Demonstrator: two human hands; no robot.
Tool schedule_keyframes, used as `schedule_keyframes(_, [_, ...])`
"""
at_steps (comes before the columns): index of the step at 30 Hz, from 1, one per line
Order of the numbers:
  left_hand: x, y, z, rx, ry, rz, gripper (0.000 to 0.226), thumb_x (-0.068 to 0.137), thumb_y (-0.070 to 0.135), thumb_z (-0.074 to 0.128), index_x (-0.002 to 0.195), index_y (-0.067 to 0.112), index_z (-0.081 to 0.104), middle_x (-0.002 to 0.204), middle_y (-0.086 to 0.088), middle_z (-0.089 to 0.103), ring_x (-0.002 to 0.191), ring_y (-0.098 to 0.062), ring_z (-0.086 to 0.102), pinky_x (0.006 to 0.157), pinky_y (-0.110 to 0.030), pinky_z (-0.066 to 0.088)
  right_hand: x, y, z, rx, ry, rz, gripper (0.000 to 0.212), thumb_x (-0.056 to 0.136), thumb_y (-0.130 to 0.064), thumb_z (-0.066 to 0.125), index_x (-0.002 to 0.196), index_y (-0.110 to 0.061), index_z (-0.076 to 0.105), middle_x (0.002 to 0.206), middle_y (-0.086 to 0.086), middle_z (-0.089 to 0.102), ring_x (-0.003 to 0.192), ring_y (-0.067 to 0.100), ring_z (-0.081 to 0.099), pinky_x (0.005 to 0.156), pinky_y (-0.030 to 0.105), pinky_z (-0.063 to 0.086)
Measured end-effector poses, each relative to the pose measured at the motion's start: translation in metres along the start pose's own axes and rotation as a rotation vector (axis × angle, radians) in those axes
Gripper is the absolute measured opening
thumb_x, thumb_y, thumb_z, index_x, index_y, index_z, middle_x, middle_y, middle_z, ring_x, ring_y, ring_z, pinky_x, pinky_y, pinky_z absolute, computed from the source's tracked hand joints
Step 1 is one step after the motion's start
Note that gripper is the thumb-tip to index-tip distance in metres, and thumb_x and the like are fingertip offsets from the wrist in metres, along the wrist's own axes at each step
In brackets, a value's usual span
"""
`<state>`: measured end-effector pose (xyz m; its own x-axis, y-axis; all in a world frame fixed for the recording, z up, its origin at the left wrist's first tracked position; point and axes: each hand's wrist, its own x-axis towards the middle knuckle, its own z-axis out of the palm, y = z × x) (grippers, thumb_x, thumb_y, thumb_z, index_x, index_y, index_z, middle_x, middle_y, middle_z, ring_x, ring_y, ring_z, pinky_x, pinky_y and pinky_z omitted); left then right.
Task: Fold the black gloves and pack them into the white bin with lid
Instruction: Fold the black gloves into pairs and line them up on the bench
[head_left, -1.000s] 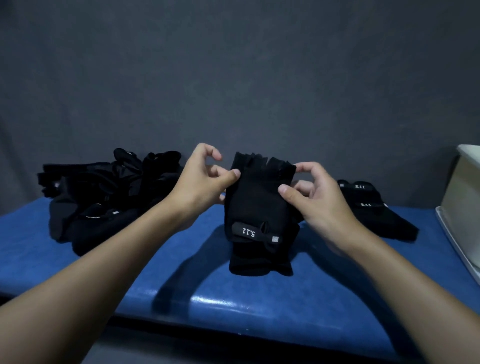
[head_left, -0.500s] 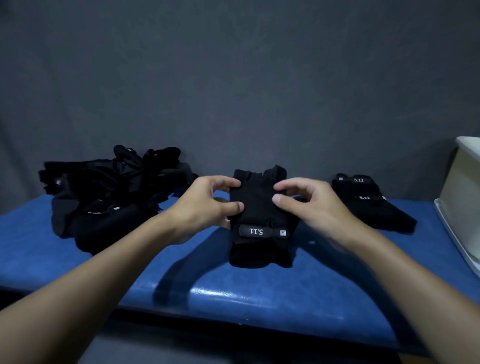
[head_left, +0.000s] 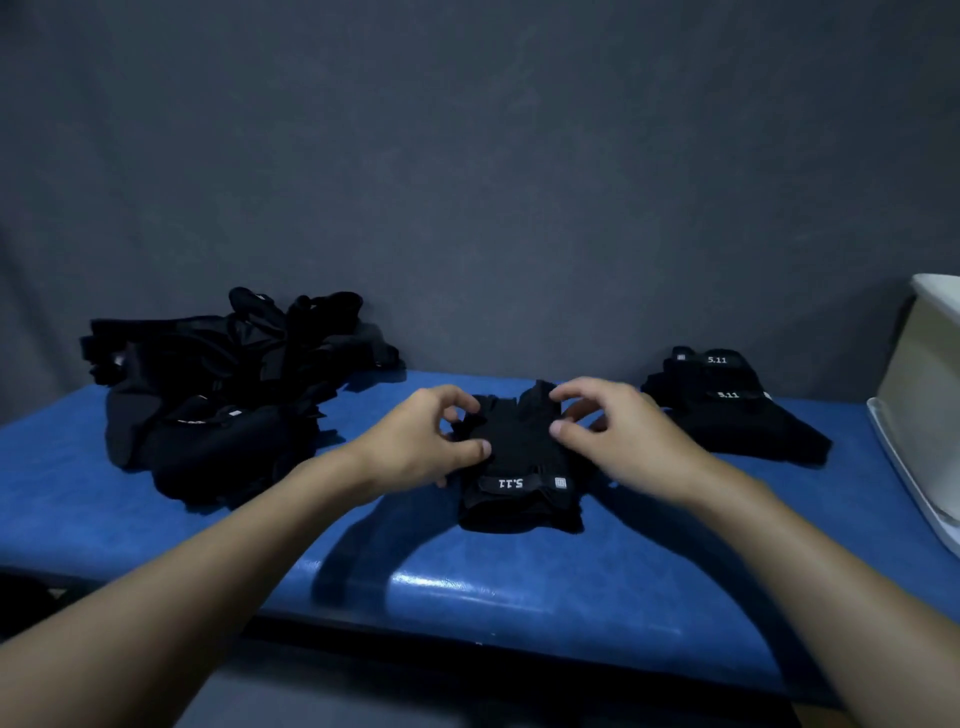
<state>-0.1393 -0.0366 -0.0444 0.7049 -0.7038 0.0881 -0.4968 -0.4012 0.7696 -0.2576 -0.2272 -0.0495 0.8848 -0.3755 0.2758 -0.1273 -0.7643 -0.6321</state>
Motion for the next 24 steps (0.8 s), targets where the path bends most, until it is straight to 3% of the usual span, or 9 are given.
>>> schedule_keyframes(2, [0.001, -0.002, -0.001, 0.142, 0.042, 0.044, 0.035, 0.090, 0.035, 0.070, 0.122, 0.025, 0.060, 0.120, 0.000, 0.048, 0.078, -0.008, 0.057, 0.067, -0.012, 0.043, 0.003, 0.003, -0.007, 0.022, 0.062, 0.054, 0.024, 0.090, -0.030, 0.066, 0.113, -0.025, 0.063, 0.092, -0.007, 0.066, 0.059, 0.004, 0.058, 0.055, 0.021, 0.046])
schedule_keyframes(5, [-0.001, 0.002, 0.002, 0.169, -0.002, 0.165, 0.028, 0.087, 0.038, 0.072, 0.113, 0.032, 0.065, 0.116, 0.003, 0.051, 0.100, -0.007, 0.055, 0.072, -0.002, 0.037, 0.003, 0.008, -0.020, 0.056, 0.000, 0.143, 0.020, 0.088, -0.030, 0.070, 0.105, -0.022, 0.062, 0.089, 0.000, 0.066, 0.066, 0.020, 0.065, 0.054, 0.025, 0.050])
schedule_keyframes(10, [-0.005, 0.009, 0.012, 0.306, -0.189, 0.348, 0.041, 0.079, 0.045, 0.078, 0.117, 0.046, 0.063, 0.113, 0.012, 0.055, 0.114, -0.005, 0.045, 0.095, -0.016, 0.036, 0.002, 0.013, -0.022, 0.055, -0.123, 0.174, 0.014, 0.080, -0.018, 0.078, 0.090, -0.015, 0.068, 0.070, 0.000, 0.063, 0.061, 0.015, 0.058, 0.062, 0.033, 0.052])
schedule_keyframes(13, [-0.005, 0.013, 0.015, 0.353, -0.211, 0.358, 0.042, 0.078, 0.038, 0.080, 0.118, 0.042, 0.066, 0.115, 0.012, 0.056, 0.114, -0.005, 0.047, 0.101, -0.022, 0.038, 0.002, 0.011, -0.020, 0.030, -0.081, 0.159, 0.005, 0.082, -0.011, 0.074, 0.080, -0.013, 0.070, 0.064, -0.003, 0.061, 0.057, 0.013, 0.054, 0.055, 0.029, 0.049])
schedule_keyframes(18, [-0.006, 0.014, 0.015, 0.314, -0.189, 0.366, 0.039, 0.080, 0.030, 0.080, 0.117, 0.034, 0.067, 0.108, 0.011, 0.059, 0.101, 0.004, 0.051, 0.088, -0.009, 0.040, 0.003, 0.005, -0.020, 0.076, 0.012, 0.082, 0.007, 0.087, -0.010, 0.069, 0.082, -0.015, 0.070, 0.070, -0.001, 0.062, 0.058, 0.012, 0.054, 0.056, 0.036, 0.052])
schedule_keyframes(21, [-0.005, 0.013, 0.013, 0.279, -0.177, 0.373, 0.037, 0.080, 0.030, 0.081, 0.114, 0.034, 0.067, 0.106, 0.010, 0.060, 0.101, -0.001, 0.054, 0.093, -0.019, 0.044, 0.006, 0.006, -0.016, 0.112, 0.092, 0.028, 0.009, 0.087, -0.008, 0.068, 0.082, -0.015, 0.069, 0.069, -0.001, 0.062, 0.060, 0.016, 0.054, 0.059, 0.044, 0.054])
schedule_keyframes(23, [-0.005, 0.013, 0.012, 0.278, -0.164, 0.378, 0.037, 0.080, 0.029, 0.081, 0.114, 0.032, 0.068, 0.105, 0.008, 0.060, 0.100, -0.004, 0.054, 0.093, -0.023, 0.045, 0.008, 0.009, -0.013, 0.121, 0.117, 0.002, 0.012, 0.088, -0.007, 0.067, 0.081, -0.017, 0.068, 0.068, -0.004, 0.060, 0.058, 0.011, 0.052, 0.057, 0.034, 0.052])
schedule_keyframes(24, [-0.005, 0.013, 0.013, 0.280, -0.161, 0.380, 0.037, 0.080, 0.028, 0.081, 0.114, 0.032, 0.068, 0.105, 0.008, 0.060, 0.100, -0.004, 0.054, 0.092, -0.022, 0.045, 0.009, 0.011, -0.011, 0.116, 0.123, -0.006, 0.014, 0.088, -0.007, 0.067, 0.080, -0.018, 0.067, 0.067, -0.005, 0.060, 0.057, 0.008, 0.051, 0.053, 0.022, 0.049])
